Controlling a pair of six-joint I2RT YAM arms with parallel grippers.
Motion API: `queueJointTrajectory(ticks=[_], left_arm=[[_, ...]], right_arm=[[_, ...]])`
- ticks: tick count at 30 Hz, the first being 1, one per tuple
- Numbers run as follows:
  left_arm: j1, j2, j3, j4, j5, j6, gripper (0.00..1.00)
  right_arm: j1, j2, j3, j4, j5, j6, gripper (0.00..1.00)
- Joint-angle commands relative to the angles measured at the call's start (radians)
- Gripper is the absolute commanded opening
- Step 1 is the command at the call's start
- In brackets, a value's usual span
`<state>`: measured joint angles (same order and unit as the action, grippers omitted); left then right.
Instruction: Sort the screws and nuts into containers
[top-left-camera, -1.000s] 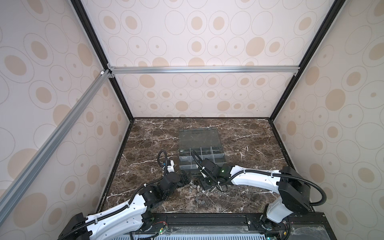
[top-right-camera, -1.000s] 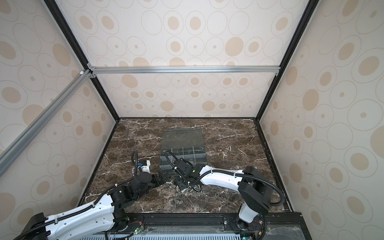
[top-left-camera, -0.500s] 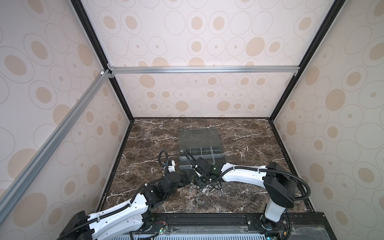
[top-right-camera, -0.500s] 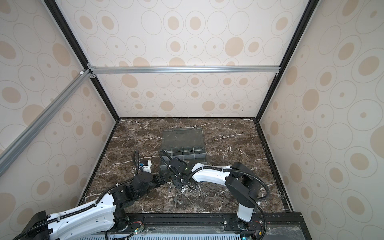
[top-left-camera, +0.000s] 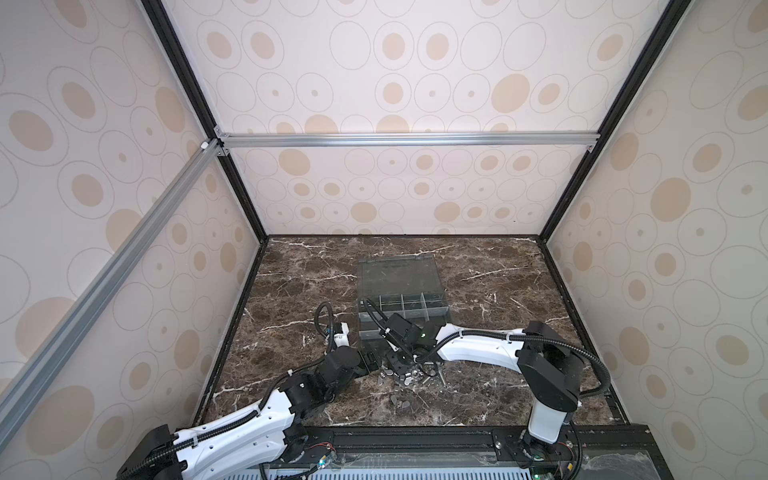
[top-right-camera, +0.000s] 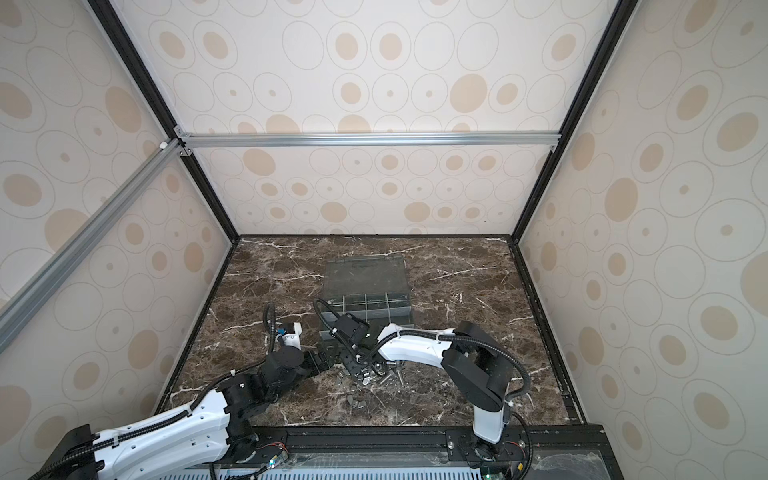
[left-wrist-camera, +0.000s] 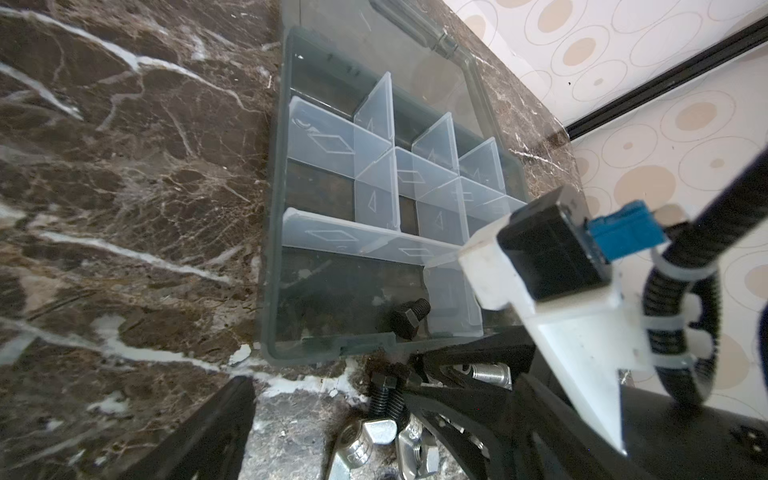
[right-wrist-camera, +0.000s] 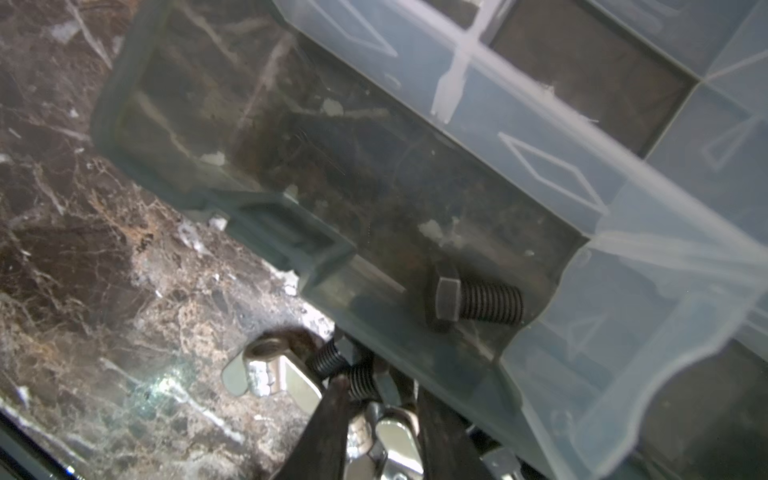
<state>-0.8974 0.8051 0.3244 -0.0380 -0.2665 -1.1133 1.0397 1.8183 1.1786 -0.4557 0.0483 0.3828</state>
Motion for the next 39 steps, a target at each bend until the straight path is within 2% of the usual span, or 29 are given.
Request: queueJointTrajectory(ticks=[1, 21, 39], left_arm=[[0.006, -0.020, -0.005, 0.005, -0.011, 0.003, 0.96], [0.007, -0.031, -0.007, 0.002, -0.010, 0.015, 0.96], [0.006, -0.027, -0.002, -0.003, -0.011, 0.020, 0.96]], right_arm=[[0.008, 0.025, 0.020, -0.016, 0.012, 0.002, 0.29], [0.009, 0.061, 0.025, -0.018, -0.018, 0.012, 0.07], [0.013, -0.103, -0.056, -0.014, -0.025, 0.041, 0.03]])
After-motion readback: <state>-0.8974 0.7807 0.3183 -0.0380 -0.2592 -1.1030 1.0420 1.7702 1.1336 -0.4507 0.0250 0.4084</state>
